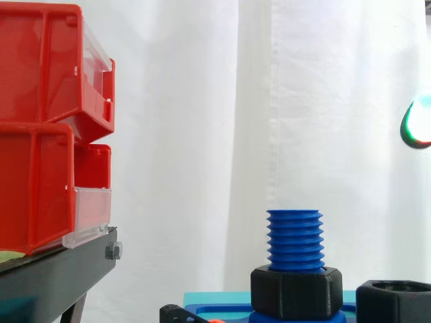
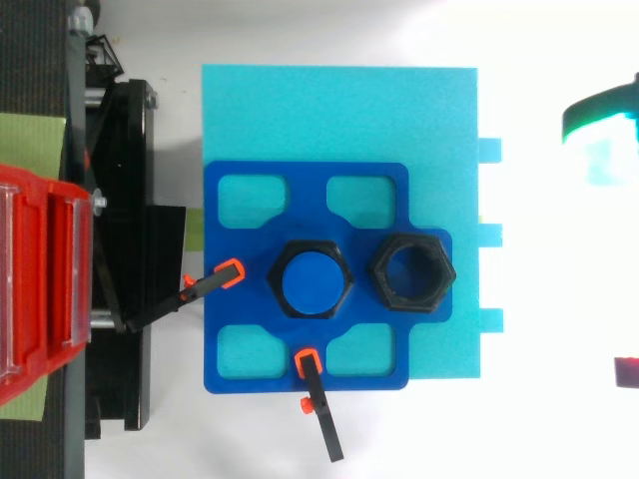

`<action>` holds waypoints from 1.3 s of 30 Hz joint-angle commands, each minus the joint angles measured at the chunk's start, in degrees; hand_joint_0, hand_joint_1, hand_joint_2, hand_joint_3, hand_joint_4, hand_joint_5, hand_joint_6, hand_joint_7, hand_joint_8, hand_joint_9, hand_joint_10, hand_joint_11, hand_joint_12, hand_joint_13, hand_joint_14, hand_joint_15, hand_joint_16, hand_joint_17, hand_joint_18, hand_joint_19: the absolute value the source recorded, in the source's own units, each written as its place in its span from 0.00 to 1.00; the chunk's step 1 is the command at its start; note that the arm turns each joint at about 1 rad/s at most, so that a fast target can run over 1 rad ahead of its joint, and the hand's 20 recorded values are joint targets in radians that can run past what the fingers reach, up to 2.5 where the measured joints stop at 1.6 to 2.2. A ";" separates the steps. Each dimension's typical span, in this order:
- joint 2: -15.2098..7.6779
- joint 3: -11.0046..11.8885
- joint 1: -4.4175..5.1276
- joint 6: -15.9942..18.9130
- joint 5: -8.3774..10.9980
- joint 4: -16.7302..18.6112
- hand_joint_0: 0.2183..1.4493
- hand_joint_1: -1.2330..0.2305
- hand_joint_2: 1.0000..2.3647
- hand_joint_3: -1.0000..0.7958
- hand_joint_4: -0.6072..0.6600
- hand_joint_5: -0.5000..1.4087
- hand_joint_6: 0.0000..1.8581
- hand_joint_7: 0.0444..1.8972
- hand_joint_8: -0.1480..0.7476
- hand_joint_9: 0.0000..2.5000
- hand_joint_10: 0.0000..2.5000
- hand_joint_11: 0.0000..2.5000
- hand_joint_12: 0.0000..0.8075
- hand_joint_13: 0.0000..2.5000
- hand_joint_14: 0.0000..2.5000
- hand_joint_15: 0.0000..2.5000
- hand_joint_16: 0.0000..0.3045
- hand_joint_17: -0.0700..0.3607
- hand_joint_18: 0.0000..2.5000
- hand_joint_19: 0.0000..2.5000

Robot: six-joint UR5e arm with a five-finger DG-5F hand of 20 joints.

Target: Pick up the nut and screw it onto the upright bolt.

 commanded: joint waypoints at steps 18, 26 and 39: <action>-7.37 0.06 4.10 -11.05 4.33 16.38 0.14 0.37 0.00 0.28 0.62 0.10 0.27 0.39 0.47 0.00 0.00 0.00 0.48 0.00 0.00 0.00 0.17 0.43 0.00 0.00; -8.69 -0.03 5.95 -13.34 10.83 19.72 0.15 0.37 0.00 0.28 0.62 0.10 0.27 0.39 0.48 0.00 0.00 0.00 0.48 0.00 0.00 0.00 0.17 0.44 0.00 0.00; -10.53 -0.03 6.65 -25.12 11.80 26.75 0.15 0.39 0.00 0.28 0.63 0.11 0.27 0.39 0.47 0.01 0.00 0.00 0.47 0.01 0.00 0.00 0.17 0.43 0.00 0.00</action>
